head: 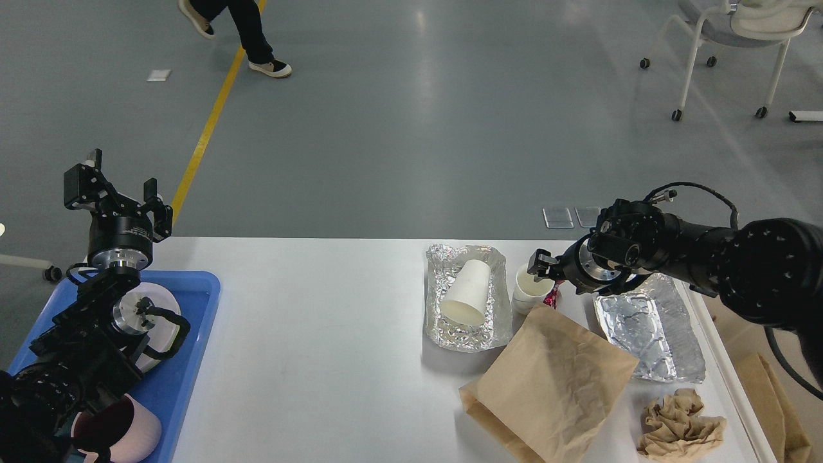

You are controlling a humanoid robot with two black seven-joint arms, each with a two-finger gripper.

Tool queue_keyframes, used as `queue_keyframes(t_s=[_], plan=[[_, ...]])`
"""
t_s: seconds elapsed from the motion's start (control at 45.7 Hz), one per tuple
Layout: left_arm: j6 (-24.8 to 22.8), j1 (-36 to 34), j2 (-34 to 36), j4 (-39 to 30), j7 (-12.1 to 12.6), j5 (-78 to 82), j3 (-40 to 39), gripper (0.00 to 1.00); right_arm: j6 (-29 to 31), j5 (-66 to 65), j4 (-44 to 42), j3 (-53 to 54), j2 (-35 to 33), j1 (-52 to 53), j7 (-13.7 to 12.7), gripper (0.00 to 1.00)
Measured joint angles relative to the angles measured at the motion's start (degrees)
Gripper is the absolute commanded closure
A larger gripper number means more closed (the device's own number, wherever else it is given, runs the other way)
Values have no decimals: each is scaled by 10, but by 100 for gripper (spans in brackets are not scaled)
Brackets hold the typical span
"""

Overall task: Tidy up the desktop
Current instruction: 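Grasp the small white paper cup with the right gripper, then lift the white paper cup and carry it toward the white bin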

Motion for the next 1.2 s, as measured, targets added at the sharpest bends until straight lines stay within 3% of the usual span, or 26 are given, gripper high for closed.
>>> queue_keyframes(t_s=[0.175, 0.262, 0.35, 0.459, 1.05, 1.203], plan=[[0, 0, 0, 0, 0, 0, 0, 3, -2, 0, -23, 8, 14, -20, 0, 49], [0, 0, 0, 0, 0, 0, 0, 3, -2, 0, -28, 8, 18, -23, 0, 64], [0, 0, 0, 0, 0, 0, 0, 3, 0, 0, -29, 8, 19, -26, 0, 86], [0, 0, 0, 0, 0, 0, 0, 3, 2, 0, -29, 9, 19, -26, -1, 99], [0, 0, 0, 0, 0, 0, 0, 3, 8, 0, -24, 9, 18, -5, -1, 100], [0, 0, 0, 0, 0, 0, 0, 3, 35, 0, -16, 9, 7, 35, -1, 100]])
